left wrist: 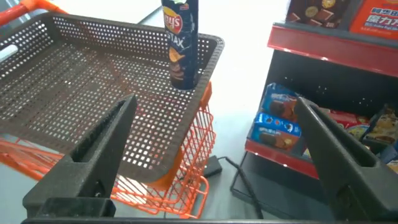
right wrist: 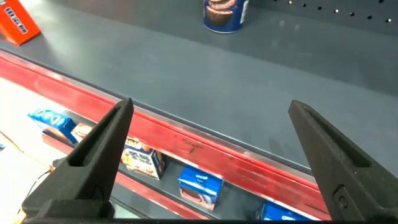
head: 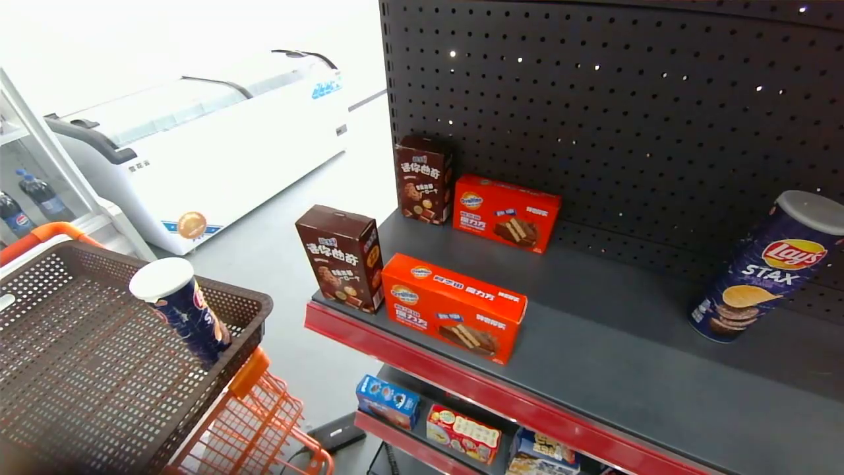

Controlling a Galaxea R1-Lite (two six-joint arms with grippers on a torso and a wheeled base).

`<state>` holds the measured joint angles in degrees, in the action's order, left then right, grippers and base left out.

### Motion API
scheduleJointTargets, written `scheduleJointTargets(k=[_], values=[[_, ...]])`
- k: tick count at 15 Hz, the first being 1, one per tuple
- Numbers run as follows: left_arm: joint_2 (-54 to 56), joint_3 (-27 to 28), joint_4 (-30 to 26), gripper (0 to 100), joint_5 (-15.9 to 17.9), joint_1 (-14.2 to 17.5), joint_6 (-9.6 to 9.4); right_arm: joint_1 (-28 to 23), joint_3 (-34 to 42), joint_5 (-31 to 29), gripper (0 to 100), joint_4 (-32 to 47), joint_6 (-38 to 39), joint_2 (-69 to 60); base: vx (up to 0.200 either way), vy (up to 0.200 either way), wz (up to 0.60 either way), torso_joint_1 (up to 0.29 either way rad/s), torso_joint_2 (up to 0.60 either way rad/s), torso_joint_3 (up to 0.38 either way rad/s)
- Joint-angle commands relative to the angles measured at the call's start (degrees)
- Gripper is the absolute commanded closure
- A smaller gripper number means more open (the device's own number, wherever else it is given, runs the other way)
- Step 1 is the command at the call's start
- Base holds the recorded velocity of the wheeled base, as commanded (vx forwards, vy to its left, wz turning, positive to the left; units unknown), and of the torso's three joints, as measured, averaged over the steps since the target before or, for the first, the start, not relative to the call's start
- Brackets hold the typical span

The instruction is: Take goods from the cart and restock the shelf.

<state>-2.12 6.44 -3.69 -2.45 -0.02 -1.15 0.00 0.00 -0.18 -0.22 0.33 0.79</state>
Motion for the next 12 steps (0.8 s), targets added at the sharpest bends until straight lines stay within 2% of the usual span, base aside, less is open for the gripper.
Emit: scheduleJointTargets(k=[1,2,3,4,5,6,7,8,9,11,12], values=[[-14.58,10.53,-4.66,0,-2.38,-0.59,-0.26,0.00,0.00,0.01,0,-0.04,0.02,0.00,0.000,0.000,0.00,0.000,0.00,0.000],[-24.86,13.78,-3.60,0,-2.47,-0.42,-0.17,0.00,0.00,0.01,0,-0.04,0.02,0.00,0.000,0.000,0.00,0.000,0.00,0.000],[-28.29,14.92,-2.63,0,-2.47,-0.15,-0.17,0.00,0.00,0.01,0,-0.04,0.02,0.00,0.000,0.000,0.00,0.000,0.00,0.000],[-38.40,16.50,2.55,0,-2.56,-0.68,-0.35,0.00,0.00,0.01,0,-0.04,0.02,0.00,0.000,0.000,0.00,0.000,0.00,0.000],[-43.76,16.50,7.03,0,-2.12,0.11,-0.17,0.00,0.00,0.01,0,-0.04,0.02,0.00,0.000,0.000,0.00,0.000,0.00,0.000],[-51.23,16.68,11.52,0,-1.07,4.68,-0.70,0.00,0.00,0.01,0,-0.04,0.02,0.00,0.000,0.000,0.00,0.000,0.00,0.000],[-52.55,16.85,12.57,0,-0.80,5.83,-0.79,0.00,0.00,0.01,0,-0.04,0.02,0.00,0.000,0.000,0.00,0.000,0.00,0.000],[-61.60,18.17,20.31,0,1.84,13.03,-4.57,0.00,0.00,0.01,0,-0.04,0.02,0.00,0.000,0.000,0.00,0.000,0.00,0.000],[-67.22,18.35,23.82,0,3.77,13.47,-6.15,0.00,0.00,0.01,0,-0.04,0.02,0.00,0.000,0.000,0.00,0.000,0.00,0.000],[-71.36,17.65,27.42,0,4.21,12.68,-6.85,0.00,0.00,0.01,0,-0.04,0.02,0.00,0.000,0.000,0.00,0.000,0.00,0.000],[-78.12,16.41,37.00,0,4.12,12.15,-7.73,0.00,0.00,0.01,0,-0.04,0.02,0.00,0.000,0.000,0.00,0.000,0.00,0.000]])
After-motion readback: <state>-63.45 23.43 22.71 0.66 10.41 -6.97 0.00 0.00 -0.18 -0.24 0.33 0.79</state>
